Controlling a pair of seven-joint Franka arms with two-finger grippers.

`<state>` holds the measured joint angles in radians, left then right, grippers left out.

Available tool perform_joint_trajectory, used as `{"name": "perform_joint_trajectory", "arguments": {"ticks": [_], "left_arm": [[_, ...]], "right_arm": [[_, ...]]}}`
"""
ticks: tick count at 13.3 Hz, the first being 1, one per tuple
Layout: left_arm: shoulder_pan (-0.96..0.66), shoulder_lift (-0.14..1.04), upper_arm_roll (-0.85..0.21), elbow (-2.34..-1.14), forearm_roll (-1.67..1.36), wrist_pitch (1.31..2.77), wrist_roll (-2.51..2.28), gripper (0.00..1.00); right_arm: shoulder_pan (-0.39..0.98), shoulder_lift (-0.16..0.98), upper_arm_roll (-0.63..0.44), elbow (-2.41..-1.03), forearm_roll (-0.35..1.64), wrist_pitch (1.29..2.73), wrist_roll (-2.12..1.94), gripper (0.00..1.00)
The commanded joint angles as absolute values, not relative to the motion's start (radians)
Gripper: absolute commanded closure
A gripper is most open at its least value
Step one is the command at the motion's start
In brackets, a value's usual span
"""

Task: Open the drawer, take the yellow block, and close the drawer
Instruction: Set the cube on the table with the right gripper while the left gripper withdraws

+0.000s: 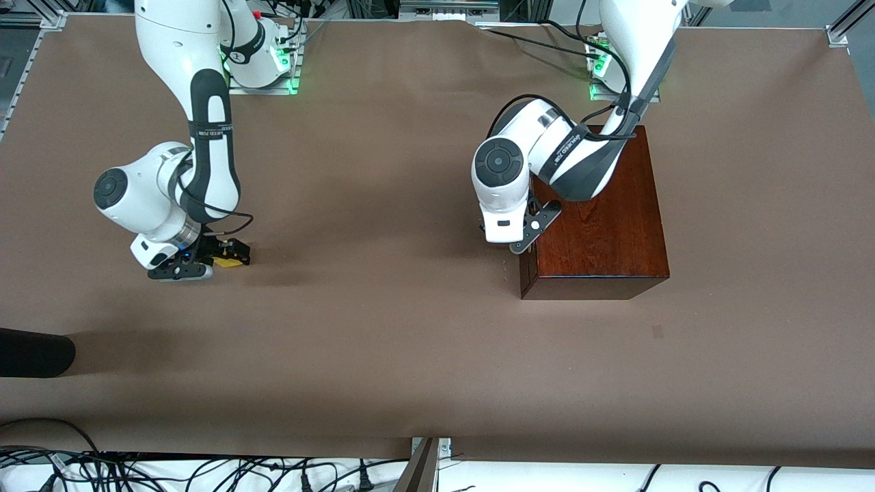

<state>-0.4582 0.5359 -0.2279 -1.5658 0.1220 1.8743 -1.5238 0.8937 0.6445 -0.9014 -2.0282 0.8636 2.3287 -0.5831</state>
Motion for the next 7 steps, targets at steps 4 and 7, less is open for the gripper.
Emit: {"name": "perform_joint_trajectory", "arguments": {"ticks": [4,7], "left_arm": [[-0.356,0.332,-0.305,-1.569,0.023,1.813,-1.377,0.0],[-0.255,0.223,-0.301,-1.575,-0.032,1.723,-1.147,0.0]], "right_arm": [[0.882,0.65,-0.988,-1.823,0.698,2.053,-0.473,0.0],[0.877,0.647,-0.977,-1.761,0.644,2.014,-0.394,0.0]]}}
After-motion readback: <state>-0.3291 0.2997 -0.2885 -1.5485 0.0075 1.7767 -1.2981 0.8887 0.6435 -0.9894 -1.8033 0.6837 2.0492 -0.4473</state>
